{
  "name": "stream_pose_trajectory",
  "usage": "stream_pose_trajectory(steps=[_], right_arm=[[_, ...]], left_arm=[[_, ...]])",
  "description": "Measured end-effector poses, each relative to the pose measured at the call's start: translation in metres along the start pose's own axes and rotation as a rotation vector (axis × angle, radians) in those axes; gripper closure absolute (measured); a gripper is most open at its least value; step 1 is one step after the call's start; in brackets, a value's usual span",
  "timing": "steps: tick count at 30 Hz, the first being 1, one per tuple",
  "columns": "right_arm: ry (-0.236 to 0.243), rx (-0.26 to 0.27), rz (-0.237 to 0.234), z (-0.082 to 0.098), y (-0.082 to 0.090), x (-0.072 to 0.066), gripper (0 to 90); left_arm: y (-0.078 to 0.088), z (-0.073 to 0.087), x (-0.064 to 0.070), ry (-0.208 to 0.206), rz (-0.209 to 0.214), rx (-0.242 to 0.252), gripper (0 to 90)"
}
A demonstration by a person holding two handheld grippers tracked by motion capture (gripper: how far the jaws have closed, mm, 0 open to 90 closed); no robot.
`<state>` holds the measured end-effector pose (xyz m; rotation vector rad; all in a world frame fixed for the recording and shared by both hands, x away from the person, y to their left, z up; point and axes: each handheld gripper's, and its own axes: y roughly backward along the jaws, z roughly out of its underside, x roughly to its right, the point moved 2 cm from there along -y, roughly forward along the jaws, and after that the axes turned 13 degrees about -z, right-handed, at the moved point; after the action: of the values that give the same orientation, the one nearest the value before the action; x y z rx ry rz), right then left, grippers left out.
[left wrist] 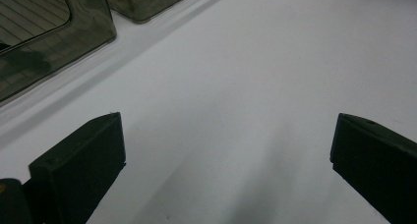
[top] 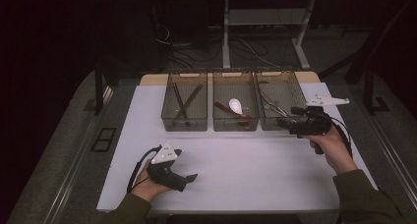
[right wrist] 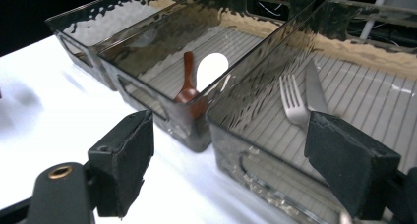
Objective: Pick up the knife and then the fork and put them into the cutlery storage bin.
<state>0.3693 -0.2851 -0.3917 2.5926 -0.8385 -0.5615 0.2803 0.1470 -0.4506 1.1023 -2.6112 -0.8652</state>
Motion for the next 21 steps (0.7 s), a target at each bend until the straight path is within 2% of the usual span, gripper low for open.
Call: stream_pose_trajectory(steps=[7,13,21], right_arm=[[0.020,-0.008,-0.005,0.016,0.003,-0.011,17.1],[0.035,0.006,-0.004,0.026,0.007,-0.020,17.0],[0.046,-0.009,-0.026,0.043,0.009,-0.030,14.7]], left_arm=[[0.001,0.000,0.000,0.004,0.000,0.004,0.0],[0.002,0.000,-0.001,0.002,-0.001,0.006,0.0],[0.002,0.000,-0.001,0.005,-0.002,0.007,0.0]])
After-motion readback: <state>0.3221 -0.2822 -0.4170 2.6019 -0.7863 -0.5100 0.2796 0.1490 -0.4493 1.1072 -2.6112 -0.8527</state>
